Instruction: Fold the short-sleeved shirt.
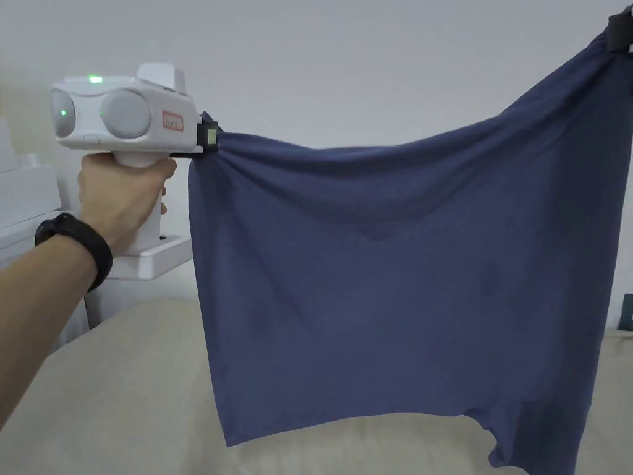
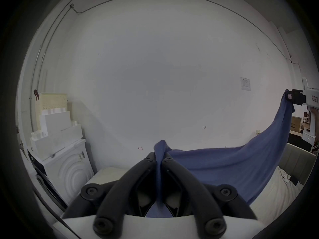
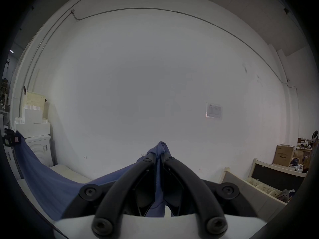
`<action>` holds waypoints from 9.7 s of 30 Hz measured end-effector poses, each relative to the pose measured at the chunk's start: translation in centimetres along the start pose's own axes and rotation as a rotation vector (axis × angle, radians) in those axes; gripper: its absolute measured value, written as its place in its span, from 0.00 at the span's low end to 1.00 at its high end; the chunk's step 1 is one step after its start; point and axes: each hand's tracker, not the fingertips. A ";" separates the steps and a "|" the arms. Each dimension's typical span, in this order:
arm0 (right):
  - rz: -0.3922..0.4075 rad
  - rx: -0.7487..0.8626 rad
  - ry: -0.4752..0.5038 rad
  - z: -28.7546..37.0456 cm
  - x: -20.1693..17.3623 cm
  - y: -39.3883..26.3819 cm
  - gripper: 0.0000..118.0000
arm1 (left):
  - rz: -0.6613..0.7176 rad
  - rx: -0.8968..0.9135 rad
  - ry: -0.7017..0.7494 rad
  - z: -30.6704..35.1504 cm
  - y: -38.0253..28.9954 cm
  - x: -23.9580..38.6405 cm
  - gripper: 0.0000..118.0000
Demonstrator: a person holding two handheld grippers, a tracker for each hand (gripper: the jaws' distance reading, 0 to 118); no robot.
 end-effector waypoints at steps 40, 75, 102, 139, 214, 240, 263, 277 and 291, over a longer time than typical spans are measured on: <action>-0.494 -0.712 0.068 53.0 0.8 -48.8 0.02 | 0.413 -0.553 -0.179 41.2 -46.5 2.3 0.03; -0.235 -0.430 0.231 51.0 -5.5 -37.1 0.14 | 0.110 -0.158 -0.078 46.6 -34.2 7.2 0.35; -0.268 -0.632 0.212 51.3 -5.4 -41.7 0.01 | 0.081 -0.832 -0.094 37.4 -50.8 3.4 0.69; -0.370 -0.981 0.068 48.0 2.4 -52.7 0.03 | 0.050 -0.919 -0.131 36.6 -51.4 4.4 0.03; -0.266 -0.441 0.190 48.4 -6.9 -38.3 0.00 | 0.168 -0.374 0.012 39.4 -39.0 7.0 0.00; -0.301 -0.642 0.192 47.6 -5.7 -43.0 0.00 | 0.076 -0.632 0.062 26.1 -54.0 7.2 0.68; -0.435 -0.798 -0.062 36.5 -2.5 -53.1 0.81 | 0.092 -0.734 0.022 24.7 -53.3 6.5 0.10; -0.225 -0.877 -0.038 32.4 -4.9 -55.6 0.07 | 0.159 -0.733 0.034 24.9 -52.1 6.3 0.08; -0.273 -0.826 0.000 39.2 -2.8 -49.9 0.06 | 0.166 -0.664 -0.047 32.9 -47.5 2.1 0.06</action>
